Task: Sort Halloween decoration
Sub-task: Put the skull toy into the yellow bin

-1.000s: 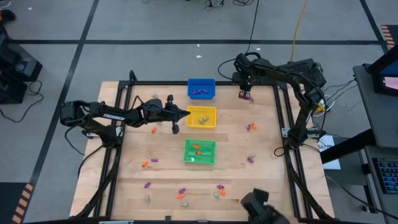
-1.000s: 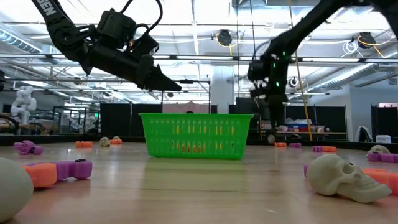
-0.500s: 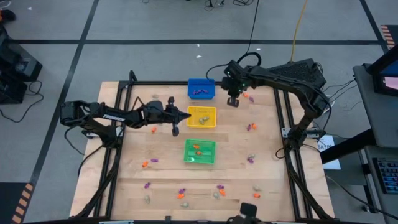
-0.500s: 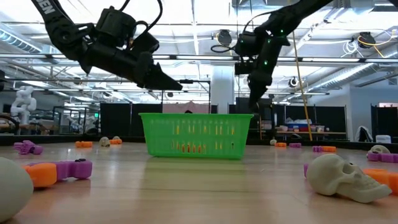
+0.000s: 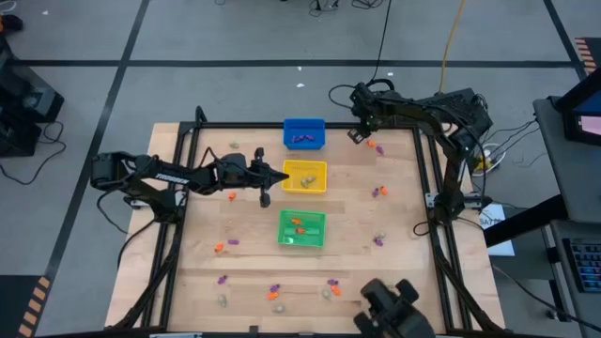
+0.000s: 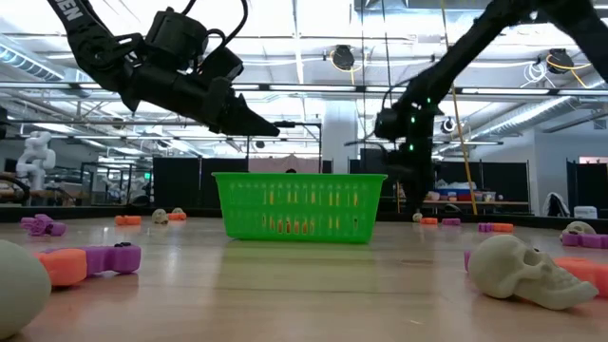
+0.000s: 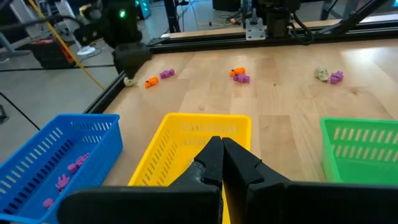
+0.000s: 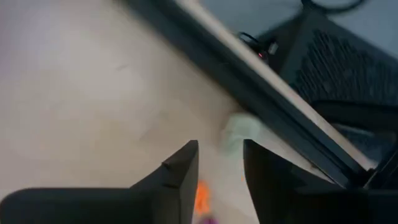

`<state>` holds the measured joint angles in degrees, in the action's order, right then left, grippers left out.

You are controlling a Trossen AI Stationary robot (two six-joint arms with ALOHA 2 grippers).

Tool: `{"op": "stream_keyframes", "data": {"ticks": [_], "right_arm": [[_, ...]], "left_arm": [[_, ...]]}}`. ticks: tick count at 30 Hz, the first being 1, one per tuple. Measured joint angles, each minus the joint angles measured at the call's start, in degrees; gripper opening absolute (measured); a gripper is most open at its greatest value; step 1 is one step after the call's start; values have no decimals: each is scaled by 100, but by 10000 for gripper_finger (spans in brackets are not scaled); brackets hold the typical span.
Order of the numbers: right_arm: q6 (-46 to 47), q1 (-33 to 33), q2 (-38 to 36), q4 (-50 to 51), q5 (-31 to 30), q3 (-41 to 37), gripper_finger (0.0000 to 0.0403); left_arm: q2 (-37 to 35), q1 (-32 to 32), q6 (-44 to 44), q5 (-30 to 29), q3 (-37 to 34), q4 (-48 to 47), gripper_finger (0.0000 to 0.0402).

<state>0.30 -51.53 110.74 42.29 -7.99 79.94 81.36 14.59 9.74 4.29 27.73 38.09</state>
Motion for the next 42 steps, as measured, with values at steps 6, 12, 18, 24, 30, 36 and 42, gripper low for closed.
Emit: {"op": "stream_keyframes", "data": {"ticks": [6, 12, 18, 24, 30, 36, 42], "right_arm": [[551, -267, 355, -273, -93, 0, 140], [715, -351, 527, -416, -53, 4, 135], [577, -353, 603, -436, -48, 15, 105], [269, -347, 598, -416, -50, 15, 69], [32, -312, 498, -398, 123, 5, 70], [-130, -99, 141, -238, 213, -9, 64], [-131, 303, -170, 121, 881, -7, 61]], "left_arm": [[0, 0, 0, 0, 0, 5, 2], [0, 0, 0, 0, 0, 4, 2], [0, 0, -2, 0, 2, -2, 2], [0, 0, -2, 0, 2, -2, 2], [0, 0, -2, 0, 2, -2, 2], [0, 0, -4, 0, 2, -2, 2], [0, 0, -4, 0, 2, -2, 2]]}}
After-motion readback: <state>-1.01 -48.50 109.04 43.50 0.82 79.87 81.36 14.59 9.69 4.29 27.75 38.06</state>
